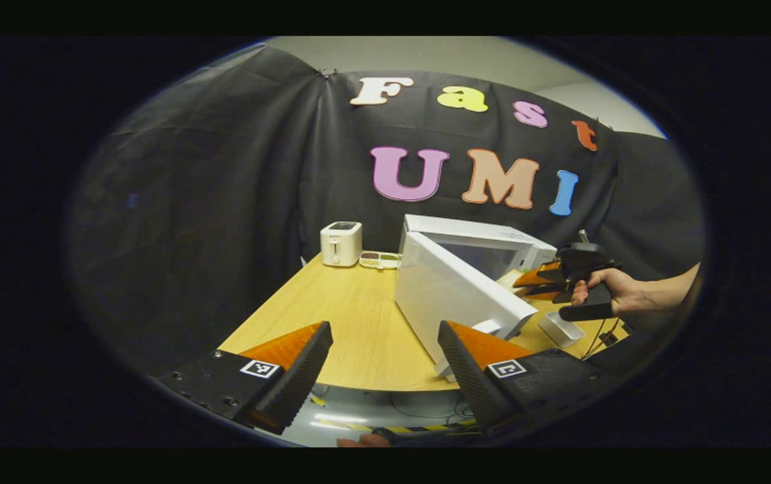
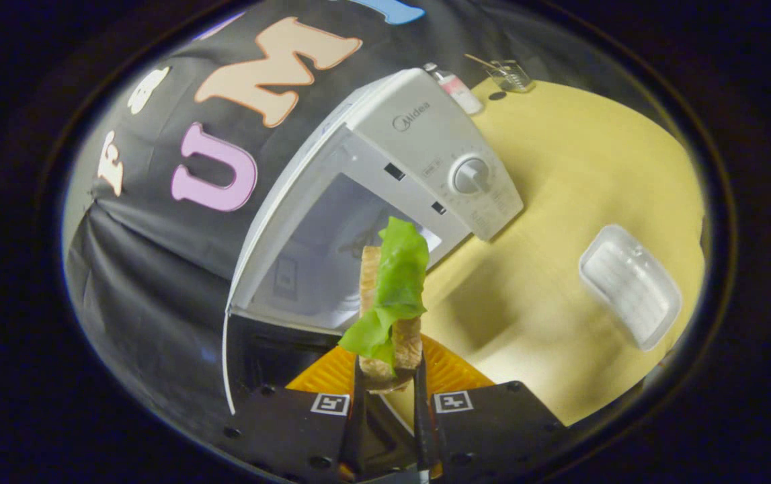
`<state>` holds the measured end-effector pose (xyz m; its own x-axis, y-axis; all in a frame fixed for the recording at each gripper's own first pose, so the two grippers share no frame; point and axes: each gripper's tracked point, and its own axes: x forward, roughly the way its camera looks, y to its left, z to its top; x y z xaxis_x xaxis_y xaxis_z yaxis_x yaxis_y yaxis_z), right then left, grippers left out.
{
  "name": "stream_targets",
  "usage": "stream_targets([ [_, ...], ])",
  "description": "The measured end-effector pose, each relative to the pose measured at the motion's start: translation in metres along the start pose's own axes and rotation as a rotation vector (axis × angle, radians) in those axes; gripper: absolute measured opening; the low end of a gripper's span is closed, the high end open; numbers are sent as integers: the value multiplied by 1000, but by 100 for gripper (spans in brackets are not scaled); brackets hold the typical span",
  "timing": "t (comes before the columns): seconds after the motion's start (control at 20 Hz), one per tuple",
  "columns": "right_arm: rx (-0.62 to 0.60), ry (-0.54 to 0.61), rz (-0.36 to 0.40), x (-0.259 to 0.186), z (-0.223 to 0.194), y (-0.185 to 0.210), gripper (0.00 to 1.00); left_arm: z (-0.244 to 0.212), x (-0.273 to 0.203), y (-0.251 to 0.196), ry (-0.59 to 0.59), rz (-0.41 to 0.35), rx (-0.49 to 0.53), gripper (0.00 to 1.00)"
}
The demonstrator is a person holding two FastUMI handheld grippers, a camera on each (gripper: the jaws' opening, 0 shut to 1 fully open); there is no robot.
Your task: Open the microwave oven with the left hand, put the food in, and close the microwave oven.
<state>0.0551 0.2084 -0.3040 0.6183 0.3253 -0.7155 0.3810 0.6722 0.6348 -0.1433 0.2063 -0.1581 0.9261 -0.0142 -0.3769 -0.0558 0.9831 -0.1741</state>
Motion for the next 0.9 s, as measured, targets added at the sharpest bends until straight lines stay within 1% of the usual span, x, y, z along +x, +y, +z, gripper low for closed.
stream_targets([
  [0.05, 33, -13, 8, 8, 1, 10, 31, -1, 0, 7, 2, 8, -9, 96],
  [0.1, 61, -28, 23, 15, 3, 21, 31, -3, -1, 13, 6, 13, -17, 94],
  [0.15, 85, -45, 38, 23, 5, 34, 31, -3, 0, 17, 7, 14, -24, 96],
  [0.2, 111, -53, 46, 33, 4, 43, 31, -5, 0, 20, 12, 12, -25, 96],
  [0.25, 140, -54, 45, 42, 4, 51, 31, -8, 3, 23, 24, 12, -22, 94],
  [0.3, 170, -65, 42, 50, 4, 57, 31, -11, 3, 27, 36, 13, -16, 94],
  [0.35, 188, -91, 41, 58, 7, 62, 31, -13, 3, 30, 45, 10, -7, 96],
  [0.4, 197, -127, 36, 65, 12, 65, 31, -13, 4, 31, 49, 8, 4, 96],
  [0.45, 199, -161, 30, 72, 16, 67, 31, -13, 4, 32, 55, 4, 12, 94],
  [0.5, 203, -183, 23, 78, 19, 68, 31, -16, 4, 33, 61, -1, 13, 96],
  [0.55, 212, -193, 18, 86, 22, 68, 31, -20, 5, 35, 77, -2, 9, 94],
  [0.6, 220, -196, 12, 93, 23, 68, 31, -25, 7, 36, 89, -3, 2, 94],
  [0.65, 234, -194, -2, 101, 23, 65, 31, -28, 6, 38, 99, -4, -3, 96],
  [0.7, 245, -191, -13, 106, 21, 64, 31, -30, 6, 38, 106, -6, -4, 96],
  [0.8, 237, -199, -29, 118, 20, 59, 31, -33, 5, 40, 115, -8, 3, 96],
  [0.85, 236, -207, -33, 122, 20, 58, 31, -34, 5, 43, 123, -3, 9, 94],
  [0.9, 247, -219, -23, 124, 21, 60, 31, -35, 4, 46, 127, 3, 14, 97],
])
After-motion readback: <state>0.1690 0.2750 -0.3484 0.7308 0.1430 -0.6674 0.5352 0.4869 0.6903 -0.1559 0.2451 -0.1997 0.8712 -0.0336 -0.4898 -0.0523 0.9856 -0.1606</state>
